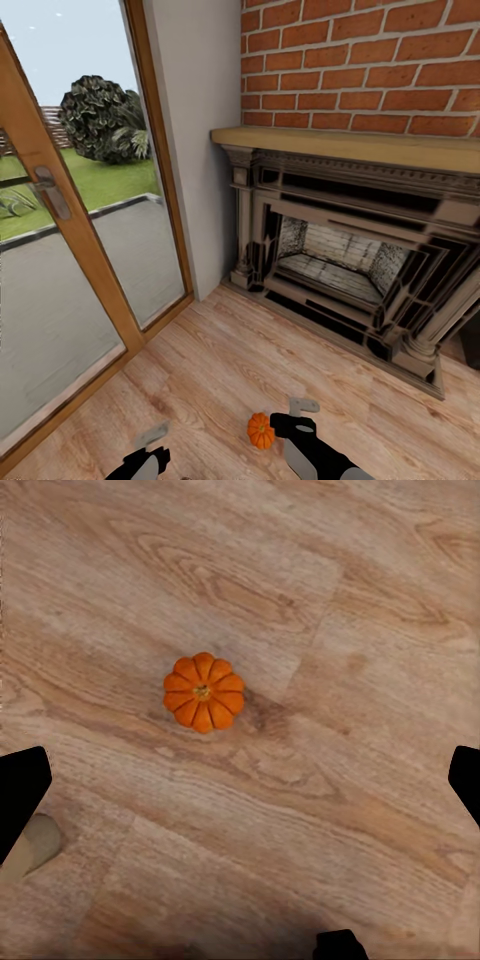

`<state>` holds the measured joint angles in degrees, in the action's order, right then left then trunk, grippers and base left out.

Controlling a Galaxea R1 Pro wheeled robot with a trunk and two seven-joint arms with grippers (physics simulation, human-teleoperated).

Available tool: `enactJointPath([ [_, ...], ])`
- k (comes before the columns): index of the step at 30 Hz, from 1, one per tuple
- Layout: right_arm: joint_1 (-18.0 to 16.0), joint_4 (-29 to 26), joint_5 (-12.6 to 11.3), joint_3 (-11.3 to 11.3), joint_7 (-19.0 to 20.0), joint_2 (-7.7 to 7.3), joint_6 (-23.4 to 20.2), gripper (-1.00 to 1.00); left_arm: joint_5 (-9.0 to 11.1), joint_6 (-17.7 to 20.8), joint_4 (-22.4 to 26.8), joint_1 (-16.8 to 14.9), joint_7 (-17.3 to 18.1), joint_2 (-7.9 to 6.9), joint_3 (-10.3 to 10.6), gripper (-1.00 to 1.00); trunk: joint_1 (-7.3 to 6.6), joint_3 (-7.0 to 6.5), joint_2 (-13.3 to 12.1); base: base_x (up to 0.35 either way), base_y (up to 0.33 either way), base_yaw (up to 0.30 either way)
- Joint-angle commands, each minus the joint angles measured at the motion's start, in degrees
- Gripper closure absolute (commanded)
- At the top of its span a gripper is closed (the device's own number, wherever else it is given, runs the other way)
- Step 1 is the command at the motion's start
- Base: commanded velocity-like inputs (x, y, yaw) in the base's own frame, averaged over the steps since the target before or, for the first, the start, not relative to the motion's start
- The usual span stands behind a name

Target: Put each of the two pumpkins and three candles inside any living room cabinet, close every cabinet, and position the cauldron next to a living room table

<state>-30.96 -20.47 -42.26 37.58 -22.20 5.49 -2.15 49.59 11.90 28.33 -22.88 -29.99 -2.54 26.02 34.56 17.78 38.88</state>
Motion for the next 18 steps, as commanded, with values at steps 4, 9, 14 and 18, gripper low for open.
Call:
enactJointPath([
  [4,-0.1,-0.1,-0.3,0.5,-0.5,-0.04,-0.2,-1.00,0.3,0.2,0.1,-0.1,-0.5,-0.09,0.4,-1.00,0.01,0.08,0.1,0.058,0.151,0.000],
  [9,-0.1,-0.1,-0.3,0.5,-0.5,-0.04,-0.2,-1.00,0.3,0.2,0.1,0.0,-0.4,-0.02,0.4,-1.00,0.01,0.08,0.1,0.166,0.065,0.000],
  [14,-0.1,-0.1,-0.3,0.5,-0.5,-0.04,-0.2,-1.00,0.3,0.2,0.1,0.0,-0.5,-0.01,0.4,-1.00,0.01,0.08,0.1,0.039,0.009,0.000],
  [18,-0.1,-0.1,-0.3,0.5,-0.5,-0.04,-0.2,-1.00,0.3,0.2,0.1,0.0,-0.5,0.01,0.4,-1.00,0.01,0.08,0.1,0.031,0.015,0.000],
])
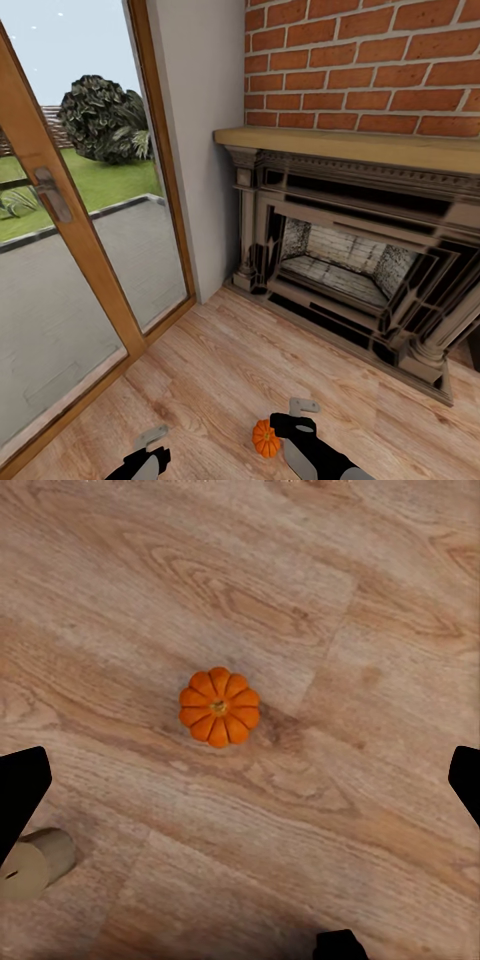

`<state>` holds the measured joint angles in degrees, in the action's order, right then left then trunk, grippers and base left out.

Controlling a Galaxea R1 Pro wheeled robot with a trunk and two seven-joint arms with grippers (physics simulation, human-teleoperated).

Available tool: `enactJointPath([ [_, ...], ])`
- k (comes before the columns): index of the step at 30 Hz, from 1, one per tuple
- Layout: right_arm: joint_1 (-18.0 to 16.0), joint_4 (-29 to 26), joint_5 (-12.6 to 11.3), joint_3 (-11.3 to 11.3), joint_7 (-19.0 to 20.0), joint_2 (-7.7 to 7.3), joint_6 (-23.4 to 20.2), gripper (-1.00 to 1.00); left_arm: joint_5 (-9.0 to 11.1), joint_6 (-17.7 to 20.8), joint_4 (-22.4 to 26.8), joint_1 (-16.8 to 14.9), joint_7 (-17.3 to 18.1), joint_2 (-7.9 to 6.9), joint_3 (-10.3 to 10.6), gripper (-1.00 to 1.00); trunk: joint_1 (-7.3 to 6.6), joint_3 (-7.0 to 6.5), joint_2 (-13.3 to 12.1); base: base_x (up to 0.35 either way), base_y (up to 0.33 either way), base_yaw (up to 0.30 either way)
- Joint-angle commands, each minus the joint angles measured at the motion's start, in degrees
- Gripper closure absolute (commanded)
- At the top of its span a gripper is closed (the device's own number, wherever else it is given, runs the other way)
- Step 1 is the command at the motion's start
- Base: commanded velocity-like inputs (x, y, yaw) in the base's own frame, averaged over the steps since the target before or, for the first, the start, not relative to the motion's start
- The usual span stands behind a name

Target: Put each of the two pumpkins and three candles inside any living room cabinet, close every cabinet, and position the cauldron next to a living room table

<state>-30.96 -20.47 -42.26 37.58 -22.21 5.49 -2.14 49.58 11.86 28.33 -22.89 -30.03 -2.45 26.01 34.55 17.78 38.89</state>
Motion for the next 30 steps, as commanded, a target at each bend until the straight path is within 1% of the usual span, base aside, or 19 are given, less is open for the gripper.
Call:
enactJointPath([
  [1,-0.1,-0.1,-0.3,0.5,-0.5,-0.04,-0.2,-1.00,0.3,0.2,0.1,0.0,-0.4,-0.05,0.5,-1.00,0.02,0.08,0.1,0.009,0.004,0.000],
  [3,-0.1,-0.1,-0.3,0.5,-0.5,-0.04,-0.2,-1.00,0.3,0.1,0.1,0.0,-0.4,-0.03,0.5,-1.00,0.02,0.08,0.1,0.004,0.002,0.000],
  [7,-0.1,-0.1,-0.2,0.5,-0.5,0.01,-0.3,-1.00,0.4,-1.9,0.1,0.0,-0.4,0.12,0.5,-1.00,0.02,0.08,0.1,0.000,0.000,0.000],
  [13,-0.1,-0.1,-0.2,0.6,-0.5,0.11,-0.5,-1.00,0.4,-2.7,0.1,0.0,-0.4,0.17,2.0,-1.00,0.02,0.08,0.1,0.000,0.000,0.000],
  [18,-0.1,-0.3,-0.1,0.6,-0.5,-0.31,-0.3,-1.00,0.4,-2.8,0.1,0.0,-0.5,0.64,2.3,-1.00,1.12,0.98,2.1,0.000,0.000,0.000],
  [22,-0.1,-1.0,0.0,0.6,-0.4,-0.38,0.1,-1.00,0.5,-4.4,0.1,0.0,-0.4,0.76,2.5,-1.00,1.99,1.70,3.7,0.000,0.000,0.000],
  [24,-0.1,-1.4,0.0,0.6,-0.4,-0.35,1.1,-1.00,0.5,-4.8,0.1,0.0,-0.5,0.77,3.1,-1.00,2.43,2.06,4.5,0.000,0.000,0.000],
  [28,0.5,-4.6,0.0,1.1,-0.2,-0.12,1.8,-1.00,0.5,-6.3,-1.3,0.0,-0.5,0.82,5.0,-1.00,3.31,2.77,6.1,0.000,0.000,0.000],
  [30,1.4,-7.9,0.0,2.6,-0.2,-0.38,1.7,-1.00,0.5,-7.2,-1.7,0.0,-0.5,0.85,5.4,-1.00,3.75,3.13,6.9,0.000,0.000,0.000],
])
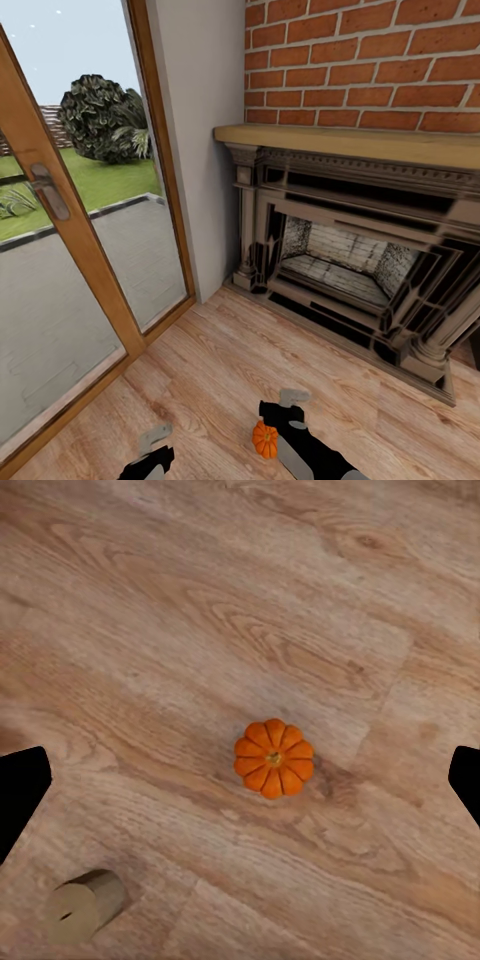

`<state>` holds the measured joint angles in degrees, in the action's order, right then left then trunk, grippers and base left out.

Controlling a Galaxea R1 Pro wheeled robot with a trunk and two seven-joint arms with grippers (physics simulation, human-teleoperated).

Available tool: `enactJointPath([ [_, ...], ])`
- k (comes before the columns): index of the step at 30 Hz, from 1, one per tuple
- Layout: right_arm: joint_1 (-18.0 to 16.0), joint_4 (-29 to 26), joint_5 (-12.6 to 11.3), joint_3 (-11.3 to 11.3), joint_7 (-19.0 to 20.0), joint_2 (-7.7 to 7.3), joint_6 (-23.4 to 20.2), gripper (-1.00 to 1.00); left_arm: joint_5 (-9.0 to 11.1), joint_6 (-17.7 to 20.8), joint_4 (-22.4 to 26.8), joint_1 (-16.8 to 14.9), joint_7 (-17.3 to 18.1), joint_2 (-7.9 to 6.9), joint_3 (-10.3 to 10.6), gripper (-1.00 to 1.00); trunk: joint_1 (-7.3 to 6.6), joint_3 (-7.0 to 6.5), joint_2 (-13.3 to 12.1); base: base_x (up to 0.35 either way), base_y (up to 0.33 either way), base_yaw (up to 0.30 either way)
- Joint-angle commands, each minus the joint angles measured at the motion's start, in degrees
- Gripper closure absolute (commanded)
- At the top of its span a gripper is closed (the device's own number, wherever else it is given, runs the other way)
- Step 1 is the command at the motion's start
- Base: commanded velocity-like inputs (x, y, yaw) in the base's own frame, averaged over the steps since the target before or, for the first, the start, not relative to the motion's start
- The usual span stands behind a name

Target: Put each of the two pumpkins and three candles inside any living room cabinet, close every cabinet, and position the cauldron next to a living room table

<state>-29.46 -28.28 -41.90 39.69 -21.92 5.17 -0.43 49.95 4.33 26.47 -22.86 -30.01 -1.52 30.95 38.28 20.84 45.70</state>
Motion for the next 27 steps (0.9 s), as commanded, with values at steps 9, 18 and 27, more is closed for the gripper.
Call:
enactJointPath([
  [9,7.7,-33.4,-1.2,5.9,-0.7,-10.37,-5.1,-1.00,0.2,-0.4,0.0,-0.1,-0.5,-0.05,0.9,-1.00,1.99,1.69,3.7,0.000,0.000,0.000],
  [18,8.4,-41.0,-1.6,6.1,-1.1,-14.60,-5.7,-1.00,0.1,-0.6,0.0,-0.1,-0.5,0.02,0.9,-1.00,3.97,3.31,7.3,0.000,0.000,0.000],
  [27,8.4,-39.5,-1.7,6.0,-1.0,-14.58,-5.7,-1.00,0.2,-0.6,0.0,-0.1,-0.5,0.47,0.8,-1.00,5.95,4.92,10.9,0.000,0.000,0.000],
])
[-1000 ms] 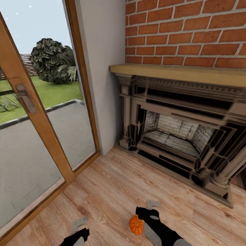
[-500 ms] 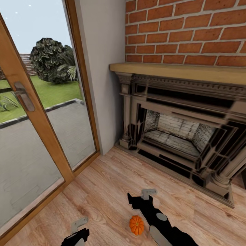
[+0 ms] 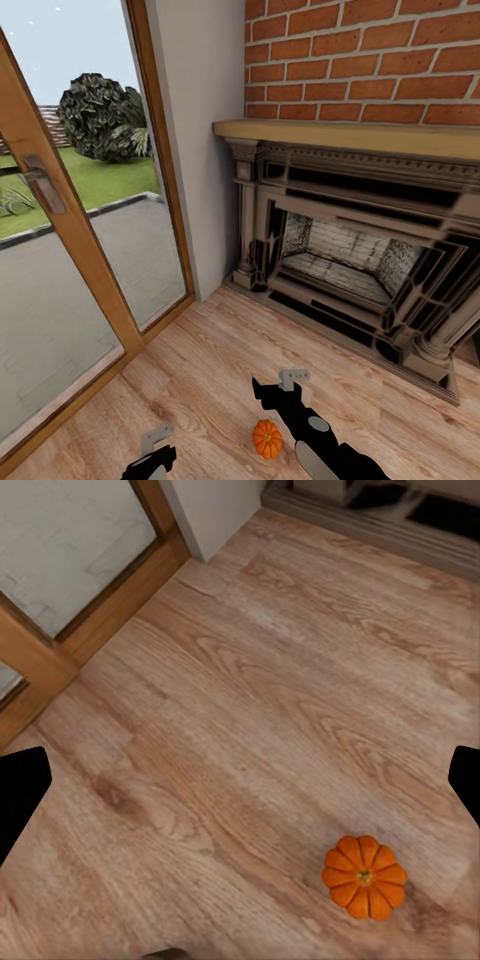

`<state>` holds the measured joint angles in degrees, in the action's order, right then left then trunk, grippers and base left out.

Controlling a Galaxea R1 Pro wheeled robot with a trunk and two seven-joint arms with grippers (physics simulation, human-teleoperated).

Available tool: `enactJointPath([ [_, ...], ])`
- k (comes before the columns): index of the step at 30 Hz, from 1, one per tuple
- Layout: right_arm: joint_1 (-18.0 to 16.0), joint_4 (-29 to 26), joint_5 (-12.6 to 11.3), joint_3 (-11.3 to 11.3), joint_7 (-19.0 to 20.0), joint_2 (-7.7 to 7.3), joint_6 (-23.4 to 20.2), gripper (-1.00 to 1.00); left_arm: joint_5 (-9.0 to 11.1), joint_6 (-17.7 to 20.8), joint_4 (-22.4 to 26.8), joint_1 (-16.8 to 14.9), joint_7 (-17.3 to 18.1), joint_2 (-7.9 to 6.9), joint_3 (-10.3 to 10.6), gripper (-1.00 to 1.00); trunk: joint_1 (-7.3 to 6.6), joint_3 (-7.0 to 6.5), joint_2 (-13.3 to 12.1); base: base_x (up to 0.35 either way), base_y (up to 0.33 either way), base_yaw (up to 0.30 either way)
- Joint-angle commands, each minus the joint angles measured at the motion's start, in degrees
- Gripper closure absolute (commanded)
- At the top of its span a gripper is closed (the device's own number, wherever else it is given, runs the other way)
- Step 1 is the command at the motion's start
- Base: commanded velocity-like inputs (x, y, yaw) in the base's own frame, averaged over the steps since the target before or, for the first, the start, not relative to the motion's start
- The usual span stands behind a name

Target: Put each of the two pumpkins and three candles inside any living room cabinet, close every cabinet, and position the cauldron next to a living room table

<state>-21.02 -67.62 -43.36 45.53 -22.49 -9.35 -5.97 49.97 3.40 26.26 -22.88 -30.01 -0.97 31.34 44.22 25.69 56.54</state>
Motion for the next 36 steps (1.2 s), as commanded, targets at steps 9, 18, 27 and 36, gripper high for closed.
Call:
enactJointPath([
  [9,-0.1,0.7,-0.2,0.2,-0.4,-0.06,-0.1,-1.00,0.3,0.5,0.1,-0.1,-0.4,0.60,0.5,-1.00,1.99,1.69,3.7,0.000,0.000,0.000],
  [18,-0.1,1.0,-0.2,0.2,-0.4,-0.06,-0.1,-1.00,0.3,0.9,0.1,-0.1,-0.4,0.64,0.5,-1.00,3.97,3.30,7.3,0.000,0.000,0.000],
  [27,-0.1,1.1,-0.2,0.2,-0.4,-0.06,-0.1,-1.00,0.3,1.2,0.1,-0.1,-0.4,0.68,0.5,-1.00,5.94,4.92,10.9,0.000,0.000,0.000],
  [36,-0.1,2.1,-0.2,0.2,-0.4,0.01,0.0,-1.00,0.4,1.2,0.1,-0.1,-0.3,0.70,0.5,-1.00,7.92,6.53,14.5,0.000,0.000,0.000],
])
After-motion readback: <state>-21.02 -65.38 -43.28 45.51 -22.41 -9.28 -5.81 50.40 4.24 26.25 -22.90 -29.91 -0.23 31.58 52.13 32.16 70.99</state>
